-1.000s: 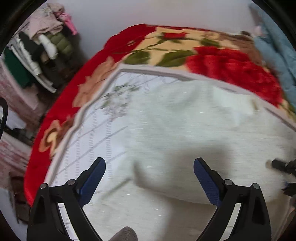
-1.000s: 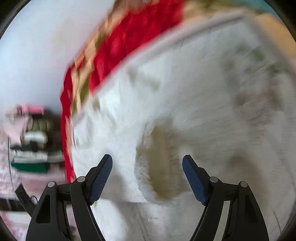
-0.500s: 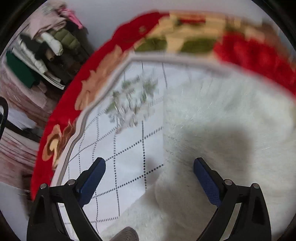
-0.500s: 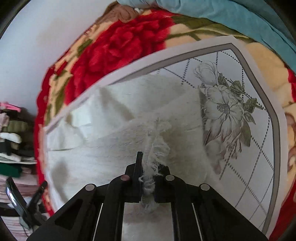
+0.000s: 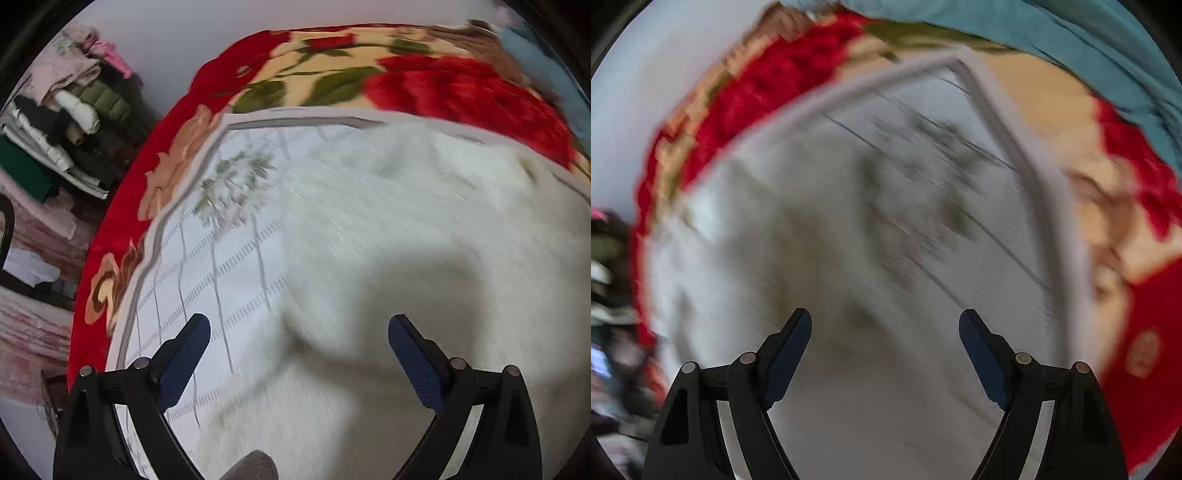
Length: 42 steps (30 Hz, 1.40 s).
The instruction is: Fold large clothes
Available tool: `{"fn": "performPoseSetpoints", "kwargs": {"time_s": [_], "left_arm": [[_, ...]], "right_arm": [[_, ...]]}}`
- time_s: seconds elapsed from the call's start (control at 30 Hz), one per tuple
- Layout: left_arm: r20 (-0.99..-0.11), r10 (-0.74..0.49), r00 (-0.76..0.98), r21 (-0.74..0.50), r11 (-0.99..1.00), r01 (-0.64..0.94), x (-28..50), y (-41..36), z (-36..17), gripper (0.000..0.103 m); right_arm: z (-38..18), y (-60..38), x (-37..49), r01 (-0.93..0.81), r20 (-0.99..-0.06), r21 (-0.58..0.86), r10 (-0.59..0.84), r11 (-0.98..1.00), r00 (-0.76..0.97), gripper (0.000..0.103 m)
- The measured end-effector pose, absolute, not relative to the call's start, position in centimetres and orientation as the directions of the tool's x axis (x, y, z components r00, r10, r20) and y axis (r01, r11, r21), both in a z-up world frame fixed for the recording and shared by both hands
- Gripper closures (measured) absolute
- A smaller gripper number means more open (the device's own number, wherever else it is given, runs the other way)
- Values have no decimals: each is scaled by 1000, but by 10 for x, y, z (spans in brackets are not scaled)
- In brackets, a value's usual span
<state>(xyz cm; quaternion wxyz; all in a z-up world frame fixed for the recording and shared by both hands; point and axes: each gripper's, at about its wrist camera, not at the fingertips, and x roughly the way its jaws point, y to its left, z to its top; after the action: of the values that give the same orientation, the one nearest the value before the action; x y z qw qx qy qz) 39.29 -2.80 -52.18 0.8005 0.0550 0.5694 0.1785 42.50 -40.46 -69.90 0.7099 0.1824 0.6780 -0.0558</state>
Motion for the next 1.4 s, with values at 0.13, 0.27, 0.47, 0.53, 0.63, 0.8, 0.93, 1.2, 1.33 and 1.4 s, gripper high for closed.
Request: {"fn": "performPoseSetpoints", "kwargs": {"time_s": [0.13,0.27,0.47,0.53,0.63,0.8,0.93,1.2,1.33,1.4], "left_arm": [[-912,327,247,307,944,-116,352,-63,-535,4],[-924,317,214,312,948,-56,317,-72,-541,4],[-907,358,222,373,927,27,281,-64,-533,4],[-895,383,230,406,912,61,273,-66,-538,4],[-903,376,209,398,915,72,270,-70,-549,4],[-883,400,246,425,904,56,278,-81,-559,4],[-870,429,244,455,888,59,290,-87,-580,4],[-921,372,118,371,928,-30,306,-53,-599,1],[-926,361,112,341,926,-159,286,-7,-557,1],[-915,394,93,374,910,-178,272,18,-546,1]], "right_arm": [[-747,-403,383,352,-968,226,250,909,-25,73],[-744,-383,347,468,-936,308,351,828,-3,96],[-751,-321,265,566,-832,408,547,717,-93,97],[-762,-314,239,564,-851,298,481,771,-208,96],[-766,-323,220,625,-827,273,511,731,-235,86],[-712,-334,265,506,-919,300,387,808,-73,39],[-728,-320,332,346,-952,280,306,896,-22,51],[-738,-335,325,614,-953,224,302,757,-25,78],[-718,-304,324,576,-948,211,309,790,-77,63],[-701,-289,315,553,-940,239,333,798,-75,63]]}}
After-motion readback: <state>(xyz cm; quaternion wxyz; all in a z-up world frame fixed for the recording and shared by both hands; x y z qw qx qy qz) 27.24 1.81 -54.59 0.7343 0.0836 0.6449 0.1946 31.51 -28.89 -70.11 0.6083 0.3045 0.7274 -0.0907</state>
